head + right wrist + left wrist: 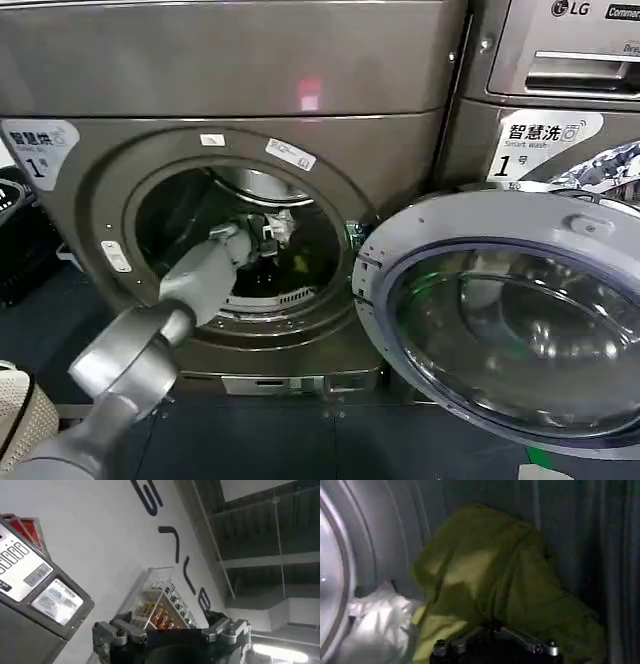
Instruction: Grasp the clothes from the dryer.
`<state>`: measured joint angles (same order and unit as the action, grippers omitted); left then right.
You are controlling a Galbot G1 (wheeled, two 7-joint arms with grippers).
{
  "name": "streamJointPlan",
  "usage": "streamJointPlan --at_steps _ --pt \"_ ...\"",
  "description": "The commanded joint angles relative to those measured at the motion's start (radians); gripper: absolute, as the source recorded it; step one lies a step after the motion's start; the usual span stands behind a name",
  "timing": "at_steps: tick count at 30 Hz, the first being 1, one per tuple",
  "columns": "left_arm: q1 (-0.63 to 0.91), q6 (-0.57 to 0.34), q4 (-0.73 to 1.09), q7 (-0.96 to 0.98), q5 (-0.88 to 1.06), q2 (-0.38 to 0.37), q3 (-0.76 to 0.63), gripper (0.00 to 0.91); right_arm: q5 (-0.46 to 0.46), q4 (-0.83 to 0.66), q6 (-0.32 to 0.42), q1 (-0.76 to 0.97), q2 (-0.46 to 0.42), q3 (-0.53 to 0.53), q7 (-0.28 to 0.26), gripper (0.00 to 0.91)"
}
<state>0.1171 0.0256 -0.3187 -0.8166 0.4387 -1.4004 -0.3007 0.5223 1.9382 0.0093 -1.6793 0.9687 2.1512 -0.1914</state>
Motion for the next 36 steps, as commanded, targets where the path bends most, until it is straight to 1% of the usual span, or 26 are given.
streamJointPlan --at_steps 1,4,6,12,16,19,22,24,28,34,36 --pt "-0.097 0.044 -0.177 0.077 -0.25 0.042 0.199 0.0 0.002 -0.002 -0.001 -0.001 -0.003 0.004 0.002 0.907" --pt "-0.188 0.078 -0.305 0.172 -0.415 0.058 0.297 0.0 0.002 0.001 -0.001 -0.002 -0.005 0.004 0.003 0.907" --pt "-0.238 0.08 -0.377 0.216 -0.452 0.058 0.363 0.0 0.002 0.002 -0.001 -0.003 -0.007 0.004 0.003 0.907" --pt "-0.359 0.079 -0.594 0.413 -0.673 0.074 0.45 0.0 0.004 0.009 -0.001 -0.006 -0.005 0.002 0.003 0.907" --pt "-0.46 0.074 -0.746 0.547 -0.723 0.077 0.52 0.0 0.004 0.01 -0.001 -0.006 -0.004 0.003 0.004 0.907" --pt "-0.55 0.08 -0.882 0.645 -0.774 0.064 0.592 0.0 0.007 0.018 -0.003 -0.005 -0.003 0.003 0.002 0.907" --pt "-0.627 0.067 -0.989 0.751 -0.795 0.042 0.651 0.0 0.016 0.022 -0.005 -0.006 -0.005 0.006 0.004 0.907" --pt "-0.682 0.062 -1.048 0.773 -0.773 0.037 0.671 0.0 0.031 0.026 -0.005 -0.011 -0.004 0.009 0.01 0.907" --pt "-0.77 0.008 -1.137 0.85 -0.74 0.018 0.716 0.0 0.046 0.03 0.001 -0.017 0.0 0.014 0.022 0.907" --pt "-0.904 -0.026 -1.307 0.869 -0.676 -0.011 0.745 0.0 0.05 0.033 0.007 -0.018 0.003 0.018 0.028 0.907" --pt "-0.927 -0.029 -1.325 0.866 -0.663 -0.013 0.744 0.0 0.05 0.035 0.004 -0.017 0.004 0.021 0.026 0.907"
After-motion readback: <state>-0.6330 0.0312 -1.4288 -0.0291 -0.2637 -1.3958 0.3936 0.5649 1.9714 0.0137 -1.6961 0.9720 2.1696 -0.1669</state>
